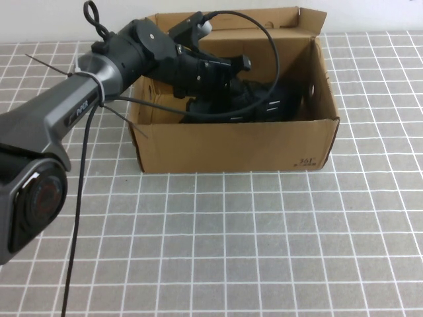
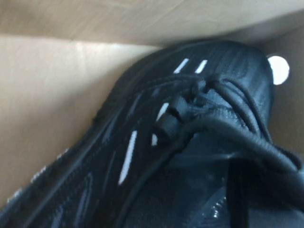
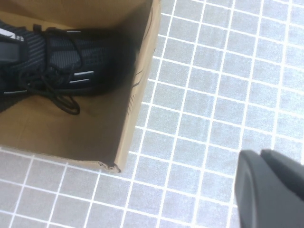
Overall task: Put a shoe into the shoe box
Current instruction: Place the shoe in the shoe box
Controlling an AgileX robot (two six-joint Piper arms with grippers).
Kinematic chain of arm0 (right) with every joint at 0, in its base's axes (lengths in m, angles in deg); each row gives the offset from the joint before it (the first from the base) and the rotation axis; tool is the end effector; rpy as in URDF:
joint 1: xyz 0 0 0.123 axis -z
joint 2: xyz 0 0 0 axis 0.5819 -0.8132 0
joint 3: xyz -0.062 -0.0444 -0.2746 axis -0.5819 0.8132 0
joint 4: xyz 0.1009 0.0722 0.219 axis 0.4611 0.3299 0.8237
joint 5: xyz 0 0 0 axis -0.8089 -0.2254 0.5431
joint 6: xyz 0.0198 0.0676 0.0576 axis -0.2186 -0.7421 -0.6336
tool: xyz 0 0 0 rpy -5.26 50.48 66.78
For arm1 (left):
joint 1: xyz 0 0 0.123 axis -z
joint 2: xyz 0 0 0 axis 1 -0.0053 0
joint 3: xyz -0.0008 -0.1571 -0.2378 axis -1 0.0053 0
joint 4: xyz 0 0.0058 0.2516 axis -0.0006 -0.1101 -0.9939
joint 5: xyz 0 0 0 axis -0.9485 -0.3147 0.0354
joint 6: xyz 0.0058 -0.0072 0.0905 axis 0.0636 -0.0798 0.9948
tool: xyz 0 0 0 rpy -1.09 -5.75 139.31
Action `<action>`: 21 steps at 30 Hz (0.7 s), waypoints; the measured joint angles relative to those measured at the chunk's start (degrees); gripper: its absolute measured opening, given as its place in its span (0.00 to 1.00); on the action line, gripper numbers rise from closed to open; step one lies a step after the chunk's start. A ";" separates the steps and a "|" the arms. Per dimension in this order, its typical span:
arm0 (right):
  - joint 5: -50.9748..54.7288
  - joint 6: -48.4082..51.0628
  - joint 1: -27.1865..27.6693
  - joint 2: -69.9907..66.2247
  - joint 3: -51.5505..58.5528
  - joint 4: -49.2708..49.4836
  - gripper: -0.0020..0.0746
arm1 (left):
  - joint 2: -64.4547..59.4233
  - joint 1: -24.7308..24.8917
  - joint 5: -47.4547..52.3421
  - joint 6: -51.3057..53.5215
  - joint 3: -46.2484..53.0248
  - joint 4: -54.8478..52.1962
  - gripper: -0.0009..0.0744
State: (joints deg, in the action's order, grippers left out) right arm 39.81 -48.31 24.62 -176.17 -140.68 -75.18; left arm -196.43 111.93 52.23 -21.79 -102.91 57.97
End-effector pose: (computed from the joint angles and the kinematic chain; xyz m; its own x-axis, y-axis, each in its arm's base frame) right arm 0.3389 0.0628 0.4390 -0.7443 -0.1665 -0.6468 -0.1869 0.9817 -0.0376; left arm 0.4752 -0.2348 0.2283 -0.8273 -0.0385 -0.5604 0.3298 0.7743 -0.5401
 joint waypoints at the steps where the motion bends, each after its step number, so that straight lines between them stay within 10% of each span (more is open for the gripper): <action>1: 0.00 0.10 0.00 0.00 0.00 0.09 0.01 | 0.00 0.00 -0.09 1.33 0.00 0.49 0.06; 21: 0.00 0.84 0.00 0.00 0.00 1.88 0.01 | -0.69 0.00 8.40 9.76 -11.06 -7.89 0.01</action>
State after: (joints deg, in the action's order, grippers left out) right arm 39.81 -47.48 24.62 -176.17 -140.68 -73.30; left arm -197.12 111.93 60.64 -12.03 -113.98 50.07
